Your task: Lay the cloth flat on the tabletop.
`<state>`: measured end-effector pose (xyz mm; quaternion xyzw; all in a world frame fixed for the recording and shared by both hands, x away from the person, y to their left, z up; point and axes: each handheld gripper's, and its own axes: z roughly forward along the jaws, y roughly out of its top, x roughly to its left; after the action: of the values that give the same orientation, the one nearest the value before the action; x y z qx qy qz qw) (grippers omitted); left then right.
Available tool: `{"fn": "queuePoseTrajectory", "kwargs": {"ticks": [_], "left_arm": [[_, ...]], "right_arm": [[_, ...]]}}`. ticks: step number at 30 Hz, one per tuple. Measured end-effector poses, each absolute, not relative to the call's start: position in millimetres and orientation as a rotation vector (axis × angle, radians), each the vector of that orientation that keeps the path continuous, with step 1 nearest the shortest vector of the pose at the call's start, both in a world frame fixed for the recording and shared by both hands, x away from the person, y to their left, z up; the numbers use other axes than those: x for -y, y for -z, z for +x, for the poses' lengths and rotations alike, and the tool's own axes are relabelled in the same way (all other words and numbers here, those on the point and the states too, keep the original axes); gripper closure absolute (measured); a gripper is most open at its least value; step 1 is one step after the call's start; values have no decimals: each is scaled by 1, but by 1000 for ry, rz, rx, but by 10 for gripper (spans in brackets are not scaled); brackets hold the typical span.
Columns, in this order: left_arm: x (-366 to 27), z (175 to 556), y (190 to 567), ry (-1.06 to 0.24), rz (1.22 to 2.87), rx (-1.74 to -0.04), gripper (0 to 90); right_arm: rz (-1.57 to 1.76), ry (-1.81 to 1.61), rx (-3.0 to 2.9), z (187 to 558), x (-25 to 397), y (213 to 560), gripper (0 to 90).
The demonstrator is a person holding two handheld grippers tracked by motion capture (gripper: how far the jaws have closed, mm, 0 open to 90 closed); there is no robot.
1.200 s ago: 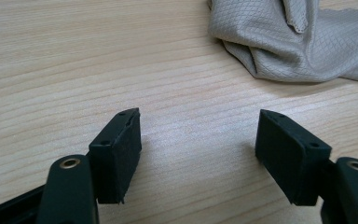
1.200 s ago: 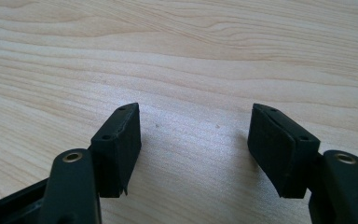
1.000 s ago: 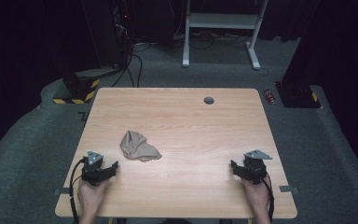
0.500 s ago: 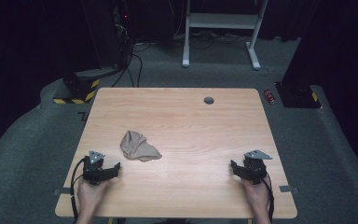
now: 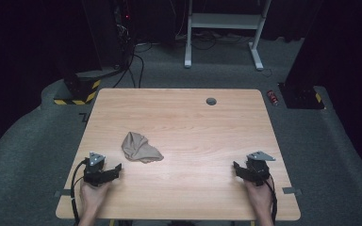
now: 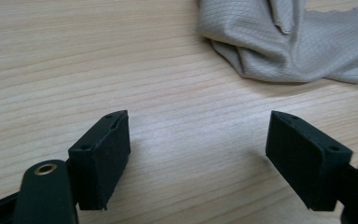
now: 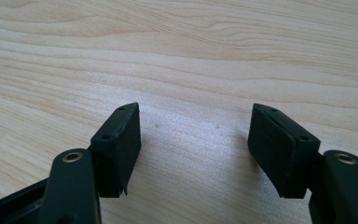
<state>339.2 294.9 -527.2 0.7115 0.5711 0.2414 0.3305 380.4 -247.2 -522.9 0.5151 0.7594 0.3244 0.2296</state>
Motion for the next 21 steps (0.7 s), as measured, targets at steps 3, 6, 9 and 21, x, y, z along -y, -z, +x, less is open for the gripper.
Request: {"fn": "queuePoseTrajectory", "kwargs": {"ticks": [3,6,9,21], "left_arm": [[-291,339,526,-625,1862,-1477,224],[-287,341,525,-617,1858,-1462,224],[-281,342,521,-608,1860,-1445,225],[-256,352,509,-569,1874,-1364,240]], "right_arm": [[1418,-893,-2090,380,247,523,342],[1418,-893,-2090,380,247,523,342],[1418,-893,-2090,380,247,523,342],[1417,-893,-2090,380,247,523,342]]}}
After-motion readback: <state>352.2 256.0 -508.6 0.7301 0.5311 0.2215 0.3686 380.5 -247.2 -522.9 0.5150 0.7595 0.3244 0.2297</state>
